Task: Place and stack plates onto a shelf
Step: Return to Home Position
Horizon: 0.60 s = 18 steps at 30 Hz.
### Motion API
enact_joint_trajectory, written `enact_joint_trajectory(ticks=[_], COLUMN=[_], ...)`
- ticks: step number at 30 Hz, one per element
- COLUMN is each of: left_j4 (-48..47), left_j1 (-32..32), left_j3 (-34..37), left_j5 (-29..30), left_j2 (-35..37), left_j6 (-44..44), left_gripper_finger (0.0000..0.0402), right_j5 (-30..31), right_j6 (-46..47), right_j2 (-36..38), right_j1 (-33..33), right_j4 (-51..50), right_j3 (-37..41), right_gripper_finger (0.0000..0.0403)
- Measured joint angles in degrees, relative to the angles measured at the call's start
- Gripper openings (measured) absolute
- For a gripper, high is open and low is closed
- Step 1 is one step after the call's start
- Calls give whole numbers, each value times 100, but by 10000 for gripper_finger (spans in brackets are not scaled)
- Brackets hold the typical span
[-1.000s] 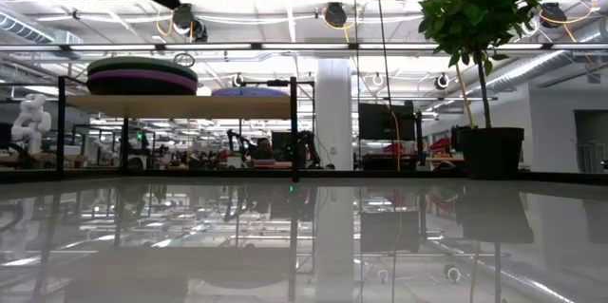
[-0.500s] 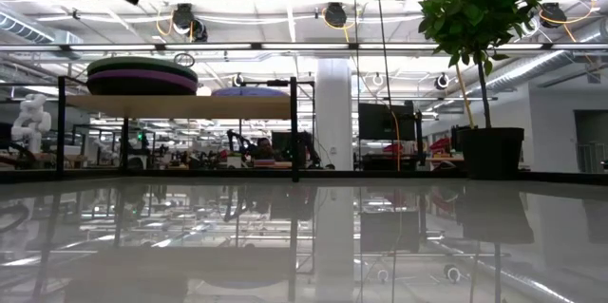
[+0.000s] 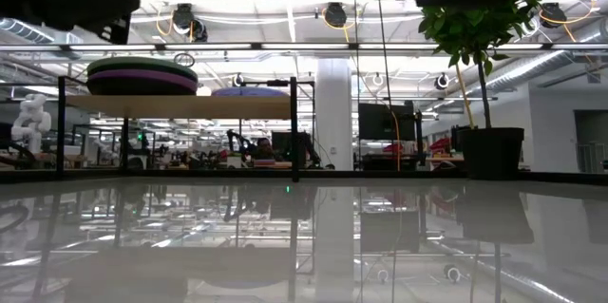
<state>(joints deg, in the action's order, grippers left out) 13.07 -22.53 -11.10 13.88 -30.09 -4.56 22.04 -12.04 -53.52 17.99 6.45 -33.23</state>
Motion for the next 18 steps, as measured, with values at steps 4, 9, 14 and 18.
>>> enact_joint_trajectory(ticks=[4,9,14,18], left_j4=[709,1024,922,915], left_j1=[242,640,987,1179], left_j3=[596,1020,1056,1056], left_j5=[-606,-1001,-1541,-1695], left_j2=[284,538,578,580], left_j6=[-74,-4,144,133], left_gripper_finger=[1,1,1,1], right_j5=[-212,-421,-435,-434], right_j6=[274,502,536,505], right_j2=[693,1374,1769,1931], right_j1=[-77,-182,-202,-202], right_j4=[483,850,1091,1203], right_j3=[762,1552,2100,2333], right_gripper_finger=[0,0,0,0])
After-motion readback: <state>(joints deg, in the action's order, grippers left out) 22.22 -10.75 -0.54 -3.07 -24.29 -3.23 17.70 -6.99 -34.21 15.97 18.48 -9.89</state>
